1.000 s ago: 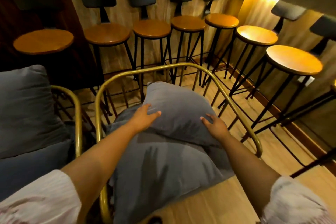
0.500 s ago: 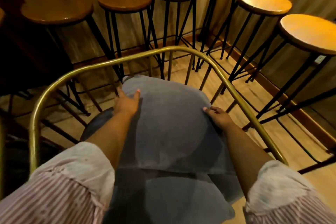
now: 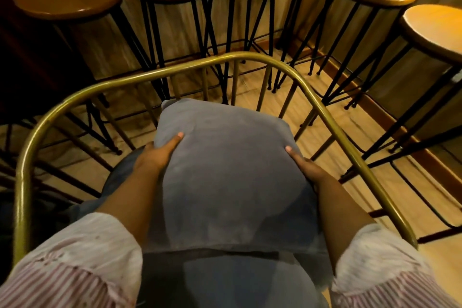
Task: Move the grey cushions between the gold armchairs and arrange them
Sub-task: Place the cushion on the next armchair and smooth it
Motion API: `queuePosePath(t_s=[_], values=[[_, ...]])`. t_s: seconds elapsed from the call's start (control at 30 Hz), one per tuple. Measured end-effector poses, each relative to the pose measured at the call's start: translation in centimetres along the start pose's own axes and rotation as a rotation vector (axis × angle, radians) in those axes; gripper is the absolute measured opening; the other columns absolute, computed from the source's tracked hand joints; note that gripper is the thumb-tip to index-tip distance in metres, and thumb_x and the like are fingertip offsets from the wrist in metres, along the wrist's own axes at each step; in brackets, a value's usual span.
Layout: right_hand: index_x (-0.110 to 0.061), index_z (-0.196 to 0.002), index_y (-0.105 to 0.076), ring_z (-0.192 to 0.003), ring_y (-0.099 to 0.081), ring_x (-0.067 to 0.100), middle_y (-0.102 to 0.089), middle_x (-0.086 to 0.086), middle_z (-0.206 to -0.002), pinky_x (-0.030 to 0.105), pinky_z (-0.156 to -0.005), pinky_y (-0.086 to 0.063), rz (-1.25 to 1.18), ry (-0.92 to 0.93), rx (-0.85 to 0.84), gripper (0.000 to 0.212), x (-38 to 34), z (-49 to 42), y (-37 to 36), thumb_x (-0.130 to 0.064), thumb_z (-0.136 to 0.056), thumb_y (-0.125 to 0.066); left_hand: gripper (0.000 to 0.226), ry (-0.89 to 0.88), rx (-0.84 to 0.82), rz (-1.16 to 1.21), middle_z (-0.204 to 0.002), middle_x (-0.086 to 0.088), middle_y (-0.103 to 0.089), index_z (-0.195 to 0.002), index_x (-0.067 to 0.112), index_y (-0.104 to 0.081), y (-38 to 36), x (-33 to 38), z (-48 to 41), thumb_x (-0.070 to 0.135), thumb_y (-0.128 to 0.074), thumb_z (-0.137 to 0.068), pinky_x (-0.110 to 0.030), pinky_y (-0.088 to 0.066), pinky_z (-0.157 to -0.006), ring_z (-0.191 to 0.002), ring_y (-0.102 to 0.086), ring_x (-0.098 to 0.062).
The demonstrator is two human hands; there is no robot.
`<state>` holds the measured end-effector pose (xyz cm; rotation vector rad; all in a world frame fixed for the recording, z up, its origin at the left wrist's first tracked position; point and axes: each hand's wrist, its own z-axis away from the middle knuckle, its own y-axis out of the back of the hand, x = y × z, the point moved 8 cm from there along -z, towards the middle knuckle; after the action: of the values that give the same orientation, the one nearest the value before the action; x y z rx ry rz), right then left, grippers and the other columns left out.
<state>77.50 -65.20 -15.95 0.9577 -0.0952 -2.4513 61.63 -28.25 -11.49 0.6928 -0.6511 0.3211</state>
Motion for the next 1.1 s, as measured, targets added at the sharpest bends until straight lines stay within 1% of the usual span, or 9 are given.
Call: queuePosePath(t_s=[0.13, 0.23, 0.37, 0.6, 0.7, 0.8, 0.87, 0.97, 1.1], values=[[-0.02, -0.145, -0.036, -0.127, -0.048, 0.035, -0.045, 0.009, -0.147, 0.046, -0.101, -0.043, -0.094, 0.142, 0.073, 0.108, -1.7, 3.5, 0.6, -0.074, -0.057, -0.069, 0.1, -0.088, 0.044, 0.122, -0.15, -0.011, -0.042, -0.145, 0.026, -0.034, 1.3, 0.9, 3.2, 0.075, -0.062, -0.063, -0.055, -0.036, -0.109, -0.131, -0.044, -0.04], [-0.023, -0.147, -0.031, -0.133, -0.042, 0.036, -0.039, 0.008, -0.151, 0.048, -0.104, -0.04, -0.154, 0.211, 0.142, 0.1, -2.1, 7.0, 1.5, -0.064, -0.066, -0.071, 0.088, -0.213, 0.026, 0.229, -0.143, -0.006, -0.052, -0.14, 0.03, -0.043, 2.7, 2.3, 7.3, 0.068, -0.068, -0.065, -0.049, -0.042, -0.105, -0.126, -0.051, -0.035], [-0.027, -0.145, -0.035, -0.132, -0.044, 0.034, -0.043, 0.006, -0.148, 0.049, -0.105, -0.039, -0.173, 0.321, 0.185, 0.089, -3.1, 13.0, 2.5, -0.057, -0.069, -0.072, 0.084, -0.322, 0.028, 0.305, -0.139, -0.001, -0.055, -0.14, 0.034, -0.043, 5.7, 2.8, 13.5, 0.066, -0.068, -0.067, -0.042, -0.045, -0.094, -0.123, -0.054, -0.031], [-0.026, -0.145, -0.036, -0.133, -0.043, 0.032, -0.043, 0.005, -0.148, 0.043, -0.102, -0.039, -0.131, 0.469, 0.131, 0.084, -4.3, 25.5, 0.8, -0.052, -0.074, -0.072, 0.079, -0.389, 0.119, 0.407, -0.141, -0.004, -0.054, -0.14, 0.029, -0.043, 14.6, -0.4, 24.2, 0.055, -0.072, -0.072, -0.05, -0.043, -0.104, -0.125, -0.053, -0.032], [-0.028, -0.144, -0.039, -0.127, -0.049, 0.029, -0.048, 0.003, -0.144, 0.036, -0.094, -0.042, -0.148, 0.577, 0.065, 0.082, -5.0, 30.9, -1.7, -0.048, -0.073, -0.075, 0.077, -0.447, 0.181, 0.446, -0.137, -0.001, -0.056, -0.138, 0.029, -0.047, 19.4, -3.1, 28.6, 0.054, -0.074, -0.07, -0.047, -0.045, -0.102, -0.121, -0.056, -0.027], [-0.029, -0.143, -0.041, -0.122, -0.053, 0.024, -0.052, 0.0, -0.14, 0.036, -0.097, -0.045, -0.125, 0.645, 0.01, 0.087, -5.5, 34.6, -4.9, -0.052, -0.067, -0.078, 0.08, -0.464, 0.226, 0.471, -0.135, 0.001, -0.057, -0.138, 0.03, -0.046, 24.0, -6.2, 31.8, 0.056, -0.074, -0.068, -0.045, -0.045, -0.103, -0.119, -0.056, -0.024], [-0.029, -0.141, -0.044, -0.12, -0.056, 0.023, -0.056, 0.0, -0.136, 0.039, -0.101, -0.046, -0.096, 0.681, -0.023, 0.09, -5.8, 36.9, -7.8, -0.056, -0.062, -0.079, 0.087, -0.454, 0.269, 0.492, -0.14, -0.001, -0.053, -0.141, 0.031, -0.043, 27.3, -8.7, 33.3, 0.06, -0.074, -0.065, -0.048, -0.044, -0.104, -0.122, -0.055, -0.027], [-0.027, -0.139, -0.048, -0.117, -0.056, 0.019, -0.058, -0.004, -0.129, 0.036, -0.099, -0.046, -0.049, 0.743, -0.073, 0.084, -6.3, 39.6, -12.6, -0.054, -0.065, -0.079, 0.083, -0.443, 0.283, 0.514, -0.142, -0.001, -0.051, -0.142, 0.031, -0.04, 31.5, -12.4, 35.1, 0.057, -0.072, -0.07, -0.051, -0.044, -0.103, -0.123, -0.054, -0.029], [-0.028, -0.142, -0.043, -0.126, -0.052, 0.024, -0.052, -0.002, -0.141, 0.043, -0.105, -0.044, -0.018, 0.774, -0.134, 0.093, -5.4, 42.1, -20.8, -0.056, -0.061, -0.079, 0.093, -0.364, 0.317, 0.564, -0.136, 0.002, -0.056, -0.139, 0.035, -0.044, 37.6, -18.7, 35.8, 0.066, -0.076, -0.057, -0.047, -0.049, -0.097, -0.114, -0.059, -0.026]])
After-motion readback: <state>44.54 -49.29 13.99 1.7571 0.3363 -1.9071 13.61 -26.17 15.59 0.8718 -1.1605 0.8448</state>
